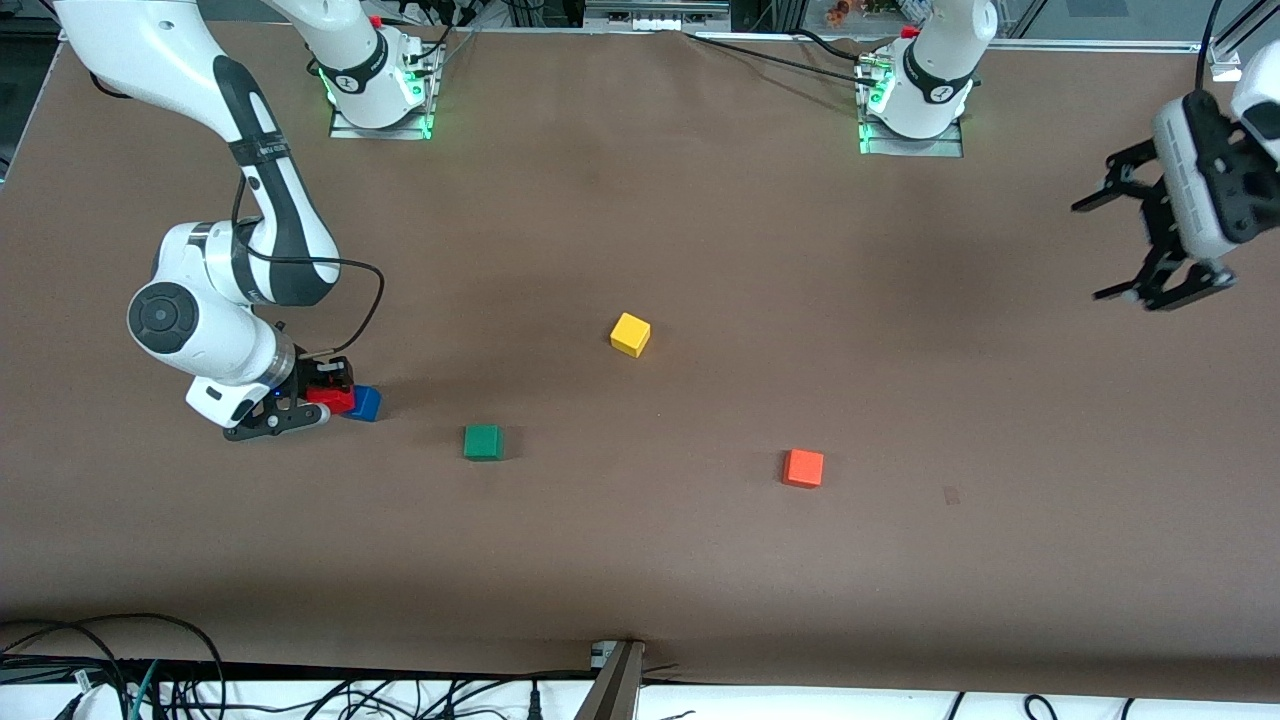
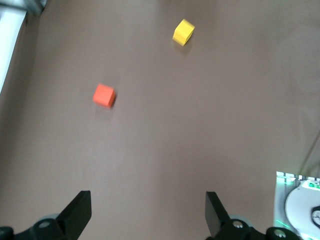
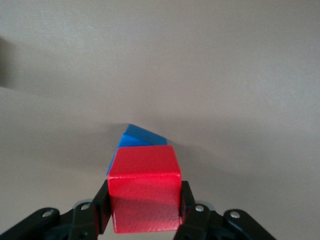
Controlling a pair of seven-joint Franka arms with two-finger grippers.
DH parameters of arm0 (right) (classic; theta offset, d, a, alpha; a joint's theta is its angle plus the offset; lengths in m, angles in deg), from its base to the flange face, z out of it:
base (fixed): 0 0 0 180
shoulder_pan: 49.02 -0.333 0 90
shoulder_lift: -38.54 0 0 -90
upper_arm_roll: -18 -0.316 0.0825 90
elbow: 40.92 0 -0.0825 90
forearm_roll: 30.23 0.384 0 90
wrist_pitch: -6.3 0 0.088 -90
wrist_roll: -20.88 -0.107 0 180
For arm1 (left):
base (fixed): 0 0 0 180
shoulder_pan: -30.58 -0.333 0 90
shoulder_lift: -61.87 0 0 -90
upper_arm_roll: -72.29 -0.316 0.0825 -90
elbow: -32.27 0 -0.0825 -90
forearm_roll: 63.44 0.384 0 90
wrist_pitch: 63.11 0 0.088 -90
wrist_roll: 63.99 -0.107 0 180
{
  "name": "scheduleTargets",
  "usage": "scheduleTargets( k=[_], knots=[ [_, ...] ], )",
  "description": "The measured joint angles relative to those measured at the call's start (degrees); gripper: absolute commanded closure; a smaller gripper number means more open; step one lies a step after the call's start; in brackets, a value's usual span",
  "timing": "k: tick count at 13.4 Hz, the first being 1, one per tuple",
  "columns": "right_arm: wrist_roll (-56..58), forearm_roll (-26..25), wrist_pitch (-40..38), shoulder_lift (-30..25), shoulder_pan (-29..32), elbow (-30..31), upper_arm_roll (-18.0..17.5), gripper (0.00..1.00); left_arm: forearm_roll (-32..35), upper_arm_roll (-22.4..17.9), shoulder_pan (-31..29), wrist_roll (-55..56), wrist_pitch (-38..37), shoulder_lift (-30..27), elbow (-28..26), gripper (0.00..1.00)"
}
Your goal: Pass red block to right arm, stack on blue
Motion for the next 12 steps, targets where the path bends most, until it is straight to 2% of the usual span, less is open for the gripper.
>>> scheduleTargets(
  k=[2, 3, 4, 7, 10, 12],
  knots=[
    [-0.59, 0.0, -0.03, 0.05, -0.33, 0.01, -0.01, 0.72, 3.48, -3.88, 4.76, 8.01, 0.01, -3.08, -1.38, 0.0],
    [-0.84, 0.0, -0.04, 0.17, -0.42, 0.12, -0.01, 0.54, 4.87, -5.8, 7.88, 13.39, 0.0, -4.11, -1.71, 0.0],
    [-1.01, 0.0, -0.05, 0.34, -0.45, 0.3, -0.01, 0.01, 6.46, -7.25, 10.78, 18.79, 0.0, -4.75, -1.9, 0.0],
    [-2.41, 0.0, -0.05, 0.83, -0.47, 0.43, -0.02, 0.0, 9.08, -8.15, 14.67, 32.11, 0.06, -5.27, -2.52, 0.0],
    [-3.67, 0.0, -1.54, -0.01, -0.52, -0.16, -0.02, 0.0, 9.53, -8.7, 14.79, 35.88, 0.64, -5.21, -3.15, 0.0],
    [-4.38, 0.0, -5.39, -2.16, -0.49, -1.12, 0.06, 0.0, 10.59, -9.0, 14.79, 36.79, 5.38, -5.2, -3.44, 0.0]
  ],
)
